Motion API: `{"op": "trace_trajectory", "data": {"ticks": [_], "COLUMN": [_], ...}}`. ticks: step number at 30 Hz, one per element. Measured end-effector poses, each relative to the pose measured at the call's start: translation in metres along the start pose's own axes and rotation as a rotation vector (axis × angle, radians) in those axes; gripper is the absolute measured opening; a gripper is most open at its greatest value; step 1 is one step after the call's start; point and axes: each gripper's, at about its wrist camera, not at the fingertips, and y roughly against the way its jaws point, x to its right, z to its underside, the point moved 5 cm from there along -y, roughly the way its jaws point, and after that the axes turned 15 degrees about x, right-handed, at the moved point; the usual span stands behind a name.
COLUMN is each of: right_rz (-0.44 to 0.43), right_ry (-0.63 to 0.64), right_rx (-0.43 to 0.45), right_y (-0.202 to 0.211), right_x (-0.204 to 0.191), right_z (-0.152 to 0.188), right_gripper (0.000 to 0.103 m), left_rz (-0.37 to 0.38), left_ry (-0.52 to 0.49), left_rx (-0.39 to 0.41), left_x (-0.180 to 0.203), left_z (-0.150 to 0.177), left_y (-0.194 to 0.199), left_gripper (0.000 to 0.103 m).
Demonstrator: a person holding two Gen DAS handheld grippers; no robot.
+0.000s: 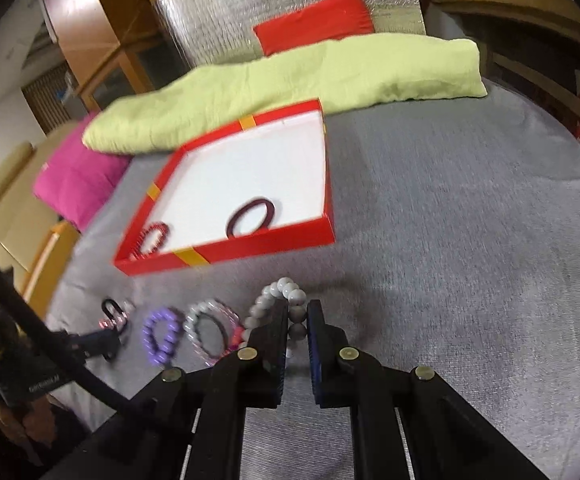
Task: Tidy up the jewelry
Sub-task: 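Grasp and lift the white bead bracelet with the right tool while the left grasps the pink-clear bracelet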
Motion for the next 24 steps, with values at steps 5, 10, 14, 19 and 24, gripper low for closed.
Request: {"op": "trace_trajectory", "data": {"ticks": [5,10,14,19,24], "right_rz": [-0.027,-0.04,-0.051,-0.058,-0.056], "right_ry": [-0.044,-0.058,-0.076,-0.068,-0.062], "right_rx": [0.053,0.076,0.082,0.073,0.069], "right_y": [0.007,0.009,0.009,0.005,0.005], "right_x": [0.0,-0.004,-0.006,-0.011,-0.013], "right_z": [-0.008,-0.014,-0.016,-0.014,-0.013], "right_gripper": [0.011,0.011,0.011,0.01,0.01], "left_rz": [0.095,0.147,0.16,0.012,-0.08], "left_ry": [0.05,0.24,0.31,0.238,0.143], "left_rx": [0.05,-0.08,0.007,-0.014,0.018], "left_x": [0.003,-0.02,-0.035,-0.041,-0.043], "left_z": [-0.012,-0.001,-0.013,-0.008,-0.014], "left_y": [0.014,-0.003,0.013,0.004,0.011], "left_gripper": [0.01,0.01,0.01,0.01,0.036]}}
